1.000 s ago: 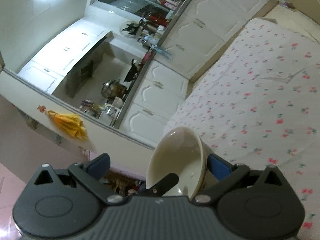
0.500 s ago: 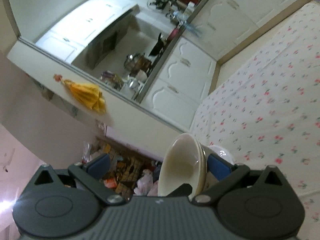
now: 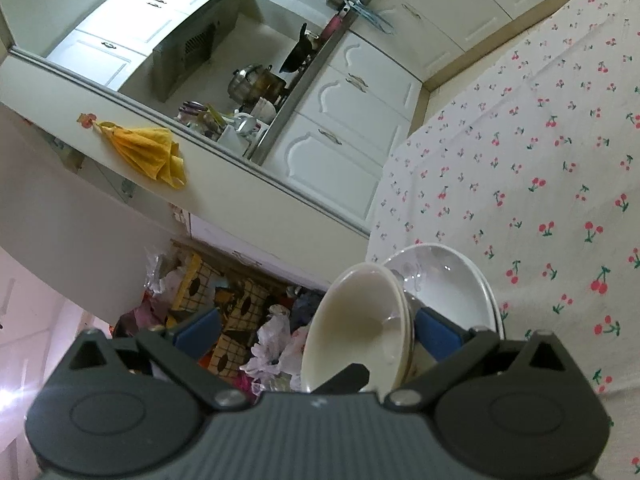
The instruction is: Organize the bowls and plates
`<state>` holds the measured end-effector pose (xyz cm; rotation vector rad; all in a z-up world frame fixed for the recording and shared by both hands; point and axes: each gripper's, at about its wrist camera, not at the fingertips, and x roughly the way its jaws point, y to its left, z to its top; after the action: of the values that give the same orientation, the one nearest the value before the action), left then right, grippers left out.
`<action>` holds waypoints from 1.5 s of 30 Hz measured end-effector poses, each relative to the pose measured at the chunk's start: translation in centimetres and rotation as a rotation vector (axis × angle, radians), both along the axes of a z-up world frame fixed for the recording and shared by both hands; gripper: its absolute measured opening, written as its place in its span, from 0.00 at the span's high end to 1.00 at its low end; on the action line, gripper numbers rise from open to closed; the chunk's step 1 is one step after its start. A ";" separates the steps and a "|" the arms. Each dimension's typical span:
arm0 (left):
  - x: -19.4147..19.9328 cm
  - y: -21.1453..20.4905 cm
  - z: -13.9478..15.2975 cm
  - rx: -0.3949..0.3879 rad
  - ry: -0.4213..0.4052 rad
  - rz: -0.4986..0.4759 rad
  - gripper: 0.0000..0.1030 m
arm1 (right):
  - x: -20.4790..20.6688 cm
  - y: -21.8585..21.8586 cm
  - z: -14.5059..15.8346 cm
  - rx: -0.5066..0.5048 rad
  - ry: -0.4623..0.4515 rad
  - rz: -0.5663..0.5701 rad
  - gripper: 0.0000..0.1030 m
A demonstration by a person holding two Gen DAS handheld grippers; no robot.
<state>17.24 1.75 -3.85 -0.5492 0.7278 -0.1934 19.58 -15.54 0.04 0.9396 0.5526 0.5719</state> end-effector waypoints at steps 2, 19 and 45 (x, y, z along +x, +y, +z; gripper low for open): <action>-0.1 0.1 -0.2 0.000 0.006 0.004 0.68 | 0.0 0.1 -0.2 -0.006 0.008 0.002 0.00; -2.9 -0.2 2.0 0.134 -0.067 0.070 0.31 | -3.0 -1.4 1.6 -0.154 -0.040 -0.115 0.00; -8.9 -4.5 3.2 0.469 -0.125 0.036 0.03 | -12.1 -0.4 0.2 -0.469 -0.093 -0.192 0.00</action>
<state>8.39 -2.71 -0.67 -0.1016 0.6145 -0.0194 7.44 -15.99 0.21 0.5106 0.4787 0.2912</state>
